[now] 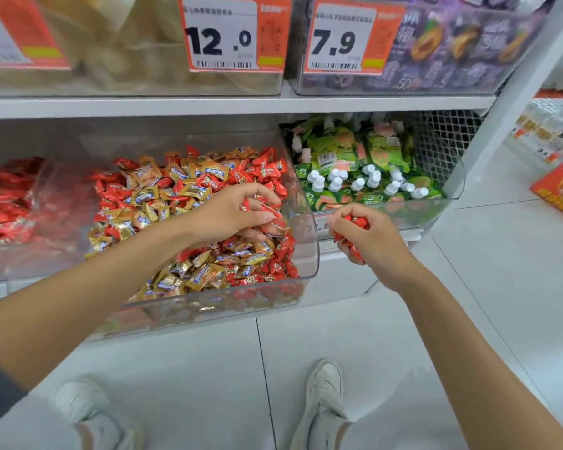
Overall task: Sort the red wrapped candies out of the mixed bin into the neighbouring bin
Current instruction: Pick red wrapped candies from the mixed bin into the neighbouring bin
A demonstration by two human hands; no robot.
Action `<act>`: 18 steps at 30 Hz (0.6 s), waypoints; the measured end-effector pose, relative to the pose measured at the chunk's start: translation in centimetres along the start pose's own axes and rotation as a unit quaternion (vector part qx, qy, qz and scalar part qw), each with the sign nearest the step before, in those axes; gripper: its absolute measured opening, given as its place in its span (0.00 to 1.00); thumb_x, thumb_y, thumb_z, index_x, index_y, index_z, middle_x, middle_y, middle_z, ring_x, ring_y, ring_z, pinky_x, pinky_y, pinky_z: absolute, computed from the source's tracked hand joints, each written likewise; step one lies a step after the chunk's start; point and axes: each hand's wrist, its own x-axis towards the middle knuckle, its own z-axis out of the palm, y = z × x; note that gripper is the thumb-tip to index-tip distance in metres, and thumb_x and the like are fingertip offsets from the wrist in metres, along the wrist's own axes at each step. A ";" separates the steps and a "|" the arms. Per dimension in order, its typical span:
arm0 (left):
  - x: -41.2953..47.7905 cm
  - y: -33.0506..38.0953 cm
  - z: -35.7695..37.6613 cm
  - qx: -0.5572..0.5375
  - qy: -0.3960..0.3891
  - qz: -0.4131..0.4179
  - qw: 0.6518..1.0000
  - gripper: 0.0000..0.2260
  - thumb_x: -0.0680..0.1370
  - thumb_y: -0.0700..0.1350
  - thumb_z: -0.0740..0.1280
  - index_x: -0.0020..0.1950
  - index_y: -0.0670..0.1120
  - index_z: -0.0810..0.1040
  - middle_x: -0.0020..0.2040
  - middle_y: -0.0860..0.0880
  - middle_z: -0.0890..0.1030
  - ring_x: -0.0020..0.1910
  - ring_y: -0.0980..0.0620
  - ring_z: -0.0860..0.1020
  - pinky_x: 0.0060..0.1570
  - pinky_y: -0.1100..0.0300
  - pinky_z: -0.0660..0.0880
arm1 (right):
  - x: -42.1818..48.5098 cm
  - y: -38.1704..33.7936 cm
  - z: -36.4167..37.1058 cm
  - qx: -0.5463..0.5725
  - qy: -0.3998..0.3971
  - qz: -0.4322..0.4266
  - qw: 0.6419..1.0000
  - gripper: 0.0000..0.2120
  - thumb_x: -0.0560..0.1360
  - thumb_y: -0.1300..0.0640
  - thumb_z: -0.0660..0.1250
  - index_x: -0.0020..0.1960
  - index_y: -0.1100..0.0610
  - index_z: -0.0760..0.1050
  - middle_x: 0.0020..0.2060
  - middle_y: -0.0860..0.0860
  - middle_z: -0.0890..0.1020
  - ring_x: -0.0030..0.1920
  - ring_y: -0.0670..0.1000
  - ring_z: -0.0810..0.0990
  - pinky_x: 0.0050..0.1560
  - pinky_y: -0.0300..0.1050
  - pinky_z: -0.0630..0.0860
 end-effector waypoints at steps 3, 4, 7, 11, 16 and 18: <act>0.0 0.0 0.1 0.022 -0.017 -0.024 0.999 0.11 0.81 0.40 0.62 0.61 0.49 0.79 0.40 0.46 0.74 0.38 0.56 0.79 0.40 0.64 0.79 | 0.0 -0.3 0.4 0.006 -0.001 0.000 1.000 0.07 0.77 0.60 0.67 0.40 0.60 0.75 0.33 0.59 0.69 0.27 0.51 0.64 0.25 0.38 0.58; 0.1 0.1 0.4 0.061 -0.008 -0.013 0.998 0.09 0.81 0.42 0.63 0.58 0.50 0.80 0.39 0.49 0.74 0.36 0.58 0.76 0.39 0.65 0.77 | 0.0 -0.4 0.5 0.008 0.000 -0.001 1.000 0.08 0.77 0.60 0.68 0.39 0.58 0.75 0.32 0.59 0.69 0.27 0.51 0.64 0.25 0.38 0.58; 0.8 -0.6 1.4 0.242 -0.011 0.052 0.969 0.12 0.74 0.53 0.72 0.54 0.50 0.81 0.49 0.55 0.81 0.46 0.60 0.78 0.49 0.60 0.74 | 0.0 -0.6 0.8 0.013 0.002 -0.004 1.000 0.10 0.76 0.61 0.68 0.36 0.56 0.75 0.31 0.57 0.70 0.26 0.51 0.65 0.24 0.38 0.59; 2.0 -2.3 3.3 0.511 -0.052 0.070 0.855 0.22 0.69 0.62 0.73 0.58 0.54 0.78 0.55 0.53 0.79 0.53 0.51 0.76 0.50 0.52 0.75 | 0.1 -0.6 1.1 0.009 0.000 -0.003 1.000 0.09 0.77 0.62 0.67 0.38 0.59 0.74 0.29 0.54 0.70 0.24 0.49 0.65 0.23 0.37 0.59; 2.1 -2.0 2.1 0.416 -0.019 0.061 0.907 0.10 0.74 0.56 0.71 0.47 0.51 0.79 0.37 0.54 0.78 0.37 0.52 0.74 0.37 0.55 0.69 | 0.2 -0.4 1.2 0.003 -0.001 0.001 1.000 0.08 0.77 0.61 0.67 0.39 0.59 0.74 0.32 0.58 0.70 0.25 0.49 0.65 0.23 0.36 0.59; 1.6 -1.6 1.4 0.332 -0.003 0.054 0.942 0.07 0.76 0.53 0.70 0.47 0.50 0.79 0.40 0.58 0.77 0.36 0.58 0.74 0.37 0.58 0.70 | 0.2 -0.4 1.1 0.005 -0.003 0.003 1.000 0.08 0.77 0.61 0.67 0.39 0.59 0.74 0.33 0.59 0.69 0.25 0.50 0.65 0.23 0.36 0.59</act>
